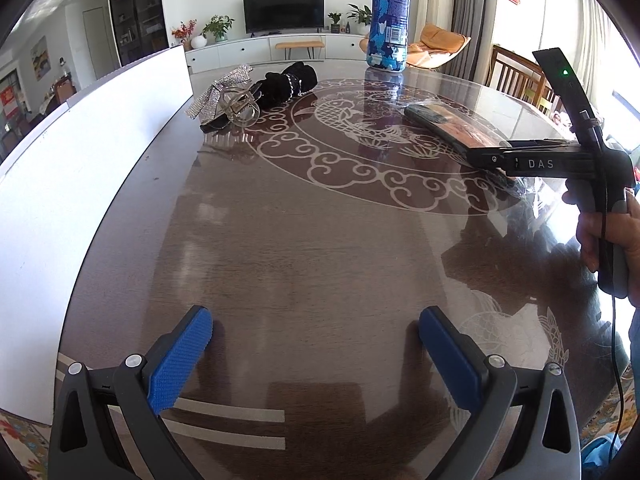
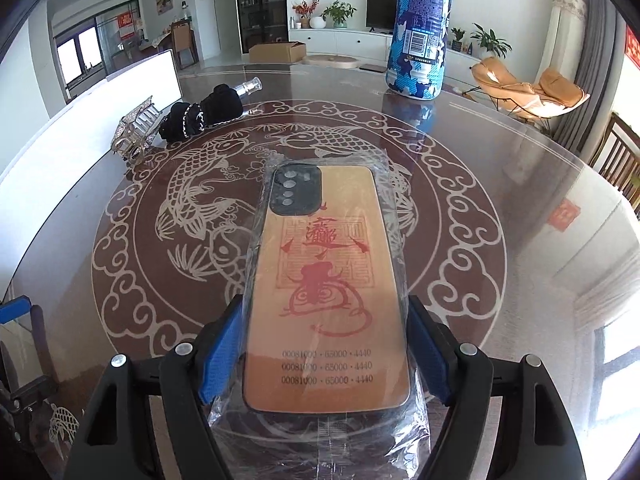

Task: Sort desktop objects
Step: 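Move left tool toward the rhinestone bow hair clip while right tool holds the phone case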

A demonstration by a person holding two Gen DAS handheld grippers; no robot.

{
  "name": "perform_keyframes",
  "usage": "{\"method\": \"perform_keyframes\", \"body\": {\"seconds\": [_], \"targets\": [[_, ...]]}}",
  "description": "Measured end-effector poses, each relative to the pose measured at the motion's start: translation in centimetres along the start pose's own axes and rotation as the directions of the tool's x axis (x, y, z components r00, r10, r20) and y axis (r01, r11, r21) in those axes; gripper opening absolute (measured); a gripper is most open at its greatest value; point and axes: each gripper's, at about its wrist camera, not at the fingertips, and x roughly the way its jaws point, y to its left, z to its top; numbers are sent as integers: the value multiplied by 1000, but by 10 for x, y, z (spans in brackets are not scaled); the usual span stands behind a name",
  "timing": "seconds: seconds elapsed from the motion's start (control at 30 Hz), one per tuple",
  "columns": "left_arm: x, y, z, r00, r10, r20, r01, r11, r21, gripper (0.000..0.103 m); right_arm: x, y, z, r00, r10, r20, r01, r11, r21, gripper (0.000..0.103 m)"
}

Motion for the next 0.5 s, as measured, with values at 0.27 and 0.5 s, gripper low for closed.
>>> {"method": "perform_keyframes", "body": {"seconds": [0.27,0.5], "targets": [[37,26,75,996,88,-22,-87,995,52,103,1,0,0,1000,2,0,-2,1000,2,77],[65,53,170,989,140,50,-143,987,67,103,0,0,-1,1000,8,0,-8,1000,1,78]]}}
